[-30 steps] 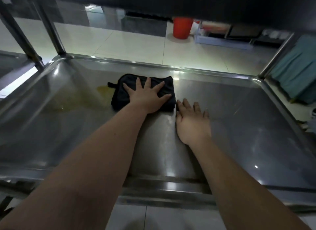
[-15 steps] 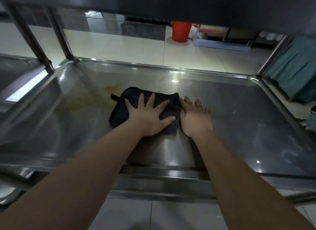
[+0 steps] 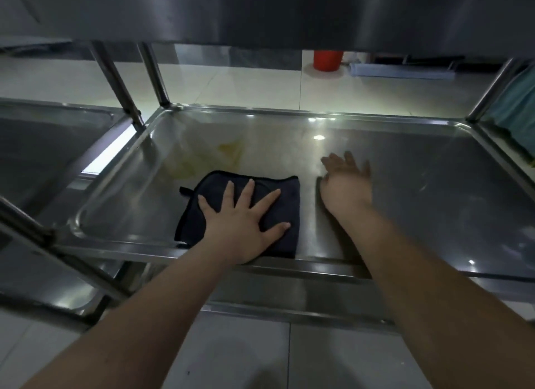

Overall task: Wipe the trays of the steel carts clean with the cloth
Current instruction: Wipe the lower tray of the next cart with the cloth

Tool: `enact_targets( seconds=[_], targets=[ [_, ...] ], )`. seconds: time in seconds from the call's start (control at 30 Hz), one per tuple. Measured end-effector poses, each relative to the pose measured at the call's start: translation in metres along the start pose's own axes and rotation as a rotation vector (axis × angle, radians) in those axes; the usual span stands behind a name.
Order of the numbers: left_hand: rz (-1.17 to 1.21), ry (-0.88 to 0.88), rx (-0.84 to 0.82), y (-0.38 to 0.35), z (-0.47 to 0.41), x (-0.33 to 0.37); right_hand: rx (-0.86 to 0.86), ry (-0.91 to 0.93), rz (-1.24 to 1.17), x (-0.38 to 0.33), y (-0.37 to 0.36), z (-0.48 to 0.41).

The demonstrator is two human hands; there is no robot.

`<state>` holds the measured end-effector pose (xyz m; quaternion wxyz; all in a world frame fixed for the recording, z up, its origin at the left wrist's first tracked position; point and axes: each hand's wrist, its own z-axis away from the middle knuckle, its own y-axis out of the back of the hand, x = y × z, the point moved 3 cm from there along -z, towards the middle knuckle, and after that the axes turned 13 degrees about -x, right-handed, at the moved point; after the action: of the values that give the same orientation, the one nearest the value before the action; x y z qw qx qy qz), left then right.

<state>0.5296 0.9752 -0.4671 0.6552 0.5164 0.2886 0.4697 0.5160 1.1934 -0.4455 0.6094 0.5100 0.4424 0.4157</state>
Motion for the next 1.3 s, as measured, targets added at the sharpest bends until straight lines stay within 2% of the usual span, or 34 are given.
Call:
enact_targets(
  seconds=[0.13, 0.23, 0.37, 0.63, 0.9, 1.1, 1.3],
  targets=[
    [0.050, 0.059, 0.029, -0.006, 0.017, -0.022, -0.108, 0.153, -0.232, -0.071, -0.006, -0.015],
    [0.062, 0.102, 0.005, -0.005, 0.028, -0.040, -0.148, 0.179, -0.198, -0.098, -0.013, -0.025],
    [0.048, 0.096, -0.056, 0.002, 0.017, -0.052, -0.184, 0.167, -0.146, -0.099, -0.022, -0.030],
    [0.039, 0.100, -0.033, 0.038, -0.088, -0.086, -0.113, 0.195, -0.050, -0.097, -0.034, -0.023],
    [0.000, 0.042, -0.025, 0.079, -0.181, -0.077, 0.005, 0.143, -0.014, -0.096, -0.045, -0.034],
    [-0.014, 0.013, -0.049, 0.066, -0.157, -0.080, -0.010, 0.135, -0.052, -0.097, -0.040, -0.030],
    [-0.060, -0.049, -0.095, 0.040, -0.072, -0.090, -0.037, 0.131, -0.061, -0.098, -0.035, -0.025]
  ],
)
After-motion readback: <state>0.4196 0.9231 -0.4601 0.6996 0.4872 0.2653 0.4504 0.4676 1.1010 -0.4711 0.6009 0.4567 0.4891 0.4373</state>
